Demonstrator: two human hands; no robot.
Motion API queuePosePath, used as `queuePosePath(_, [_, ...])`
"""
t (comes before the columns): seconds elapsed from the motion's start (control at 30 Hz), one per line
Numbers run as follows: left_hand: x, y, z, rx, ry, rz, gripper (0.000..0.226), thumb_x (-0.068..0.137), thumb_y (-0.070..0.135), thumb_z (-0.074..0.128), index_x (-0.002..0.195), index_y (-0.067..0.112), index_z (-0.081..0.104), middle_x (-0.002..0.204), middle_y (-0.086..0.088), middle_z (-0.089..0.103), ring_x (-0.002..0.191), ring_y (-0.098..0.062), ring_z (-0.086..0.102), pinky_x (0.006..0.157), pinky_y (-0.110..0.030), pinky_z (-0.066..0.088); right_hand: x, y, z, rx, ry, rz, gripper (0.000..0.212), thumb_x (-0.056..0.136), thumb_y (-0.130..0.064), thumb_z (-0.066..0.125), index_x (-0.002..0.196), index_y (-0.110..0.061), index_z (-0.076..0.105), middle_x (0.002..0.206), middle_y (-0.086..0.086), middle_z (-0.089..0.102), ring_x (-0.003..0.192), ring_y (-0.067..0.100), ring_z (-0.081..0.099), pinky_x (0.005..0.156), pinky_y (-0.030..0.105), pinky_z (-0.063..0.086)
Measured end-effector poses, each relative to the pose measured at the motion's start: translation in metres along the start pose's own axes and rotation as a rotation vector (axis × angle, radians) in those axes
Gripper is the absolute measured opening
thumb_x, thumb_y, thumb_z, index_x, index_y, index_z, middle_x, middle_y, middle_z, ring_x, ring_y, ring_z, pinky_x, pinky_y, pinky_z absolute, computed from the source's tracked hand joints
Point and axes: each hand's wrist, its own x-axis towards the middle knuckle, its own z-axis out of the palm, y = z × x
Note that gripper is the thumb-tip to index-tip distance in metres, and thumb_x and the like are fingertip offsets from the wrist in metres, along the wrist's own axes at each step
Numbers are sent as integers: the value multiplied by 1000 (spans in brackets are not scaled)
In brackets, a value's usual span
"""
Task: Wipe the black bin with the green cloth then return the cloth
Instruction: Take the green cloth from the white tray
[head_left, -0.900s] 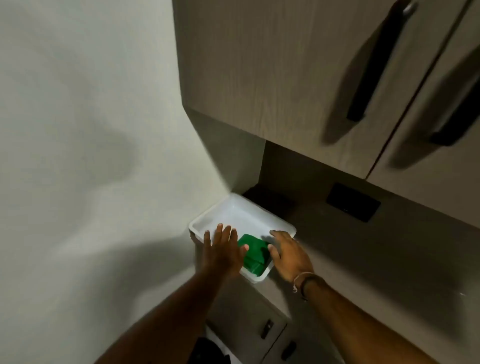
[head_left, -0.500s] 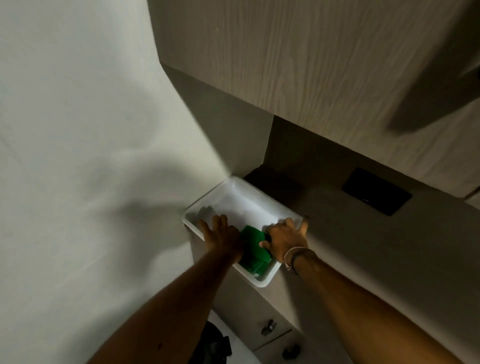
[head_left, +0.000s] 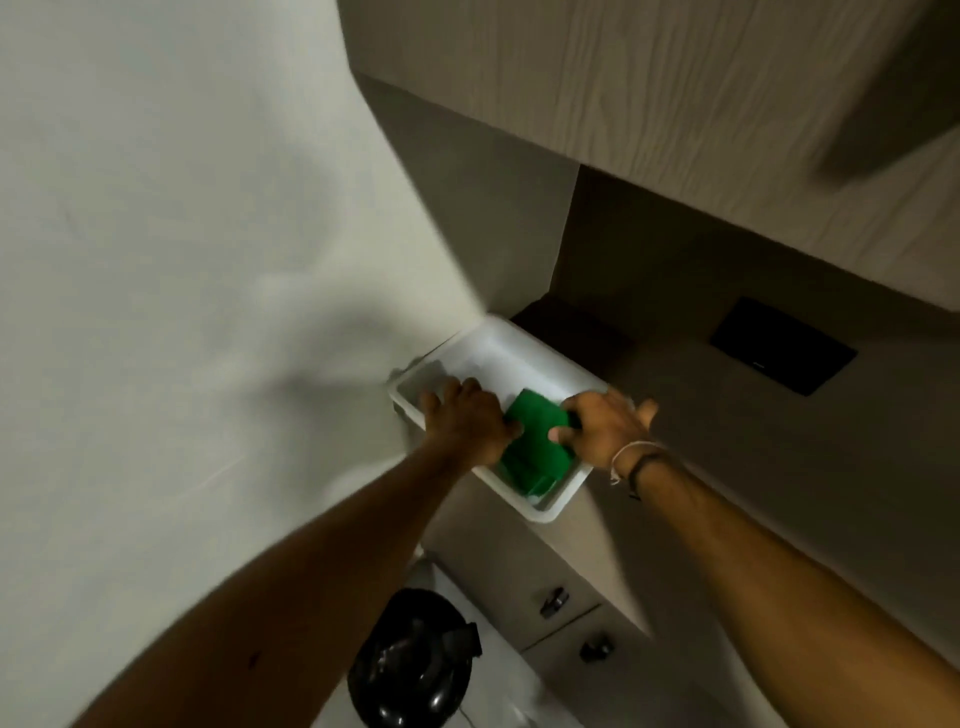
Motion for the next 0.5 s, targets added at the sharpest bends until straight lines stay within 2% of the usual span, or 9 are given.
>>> queuePosePath(0.07, [-23, -4, -21, -107, -13, 26, 63, 104, 64, 50, 138, 13, 68, 147, -16, 62, 140, -39, 52, 118, -54, 39, -19, -4, -20, 55, 22, -4, 29, 91, -54, 70, 86, -25, 70, 83, -9, 67, 110, 25, 61, 96, 48, 28])
queuePosePath(0.17, [-60, -14, -50, -444, -64, 79, 45, 101, 53, 68, 118, 12, 78, 128, -16, 76, 119, -35, 70, 105, -46, 56, -51, -10, -48, 171, 21, -36, 31, 89, -58, 70, 91, -27, 75, 90, -7, 76, 104, 21, 65, 92, 45, 32])
queuePosePath(0.2, [-79, -21, -55, -583, -71, 92, 36, 99, 47, 74, 109, 13, 79, 118, -13, 79, 112, -31, 73, 99, -43, 59, -69, -14, -53, 276, -12, -44, 30, 88, -56, 72, 92, -27, 77, 93, -5, 79, 101, 22, 68, 94, 47, 38])
queuePosePath(0.27, [-119, -37, -62, -843, -86, 115, 25, 98, 37, 80, 87, 16, 74, 91, -1, 78, 89, -17, 75, 76, -33, 61, -107, -26, -60, 583, -53, -65, 30, 86, -46, 78, 92, -17, 79, 95, 11, 80, 94, 30, 74, 92, 53, 52])
queuePosePath(0.33, [-159, -50, -60, -985, -101, 123, 26, 98, 36, 80, 79, 21, 70, 68, 13, 70, 67, -1, 69, 61, -21, 57, -148, -40, -59, 878, -43, -40, 38, 81, -38, 82, 94, -3, 77, 99, 26, 78, 87, 32, 73, 84, 48, 56])
queuePosePath(0.4, [-200, -62, -49, -1057, -121, 103, 21, 98, 41, 79, 84, 25, 74, 64, 16, 70, 64, 3, 67, 63, -21, 58, -191, -57, -44, 1184, -79, 76, 44, 75, -34, 80, 103, -1, 76, 101, 19, 80, 92, 29, 72, 84, 41, 59])
queuePosePath(0.43, [-218, -66, -41, -1094, -133, 84, 19, 98, 42, 79, 89, 25, 77, 67, 16, 71, 67, 2, 68, 68, -24, 59, -209, -64, -32, 1357, -137, 145, 44, 75, -32, 77, 109, -5, 77, 107, 14, 81, 101, 31, 74, 89, 40, 61])
queuePosePath(0.5, [-257, -74, -15, -1179, -160, 31, 26, 92, 46, 82, 98, 21, 79, 78, 10, 78, 78, -5, 71, 77, -32, 62, -250, -79, -4, 1668, -306, 239, 48, 83, -30, 70, 125, -9, 75, 127, 16, 76, 120, 36, 72, 103, 49, 57])
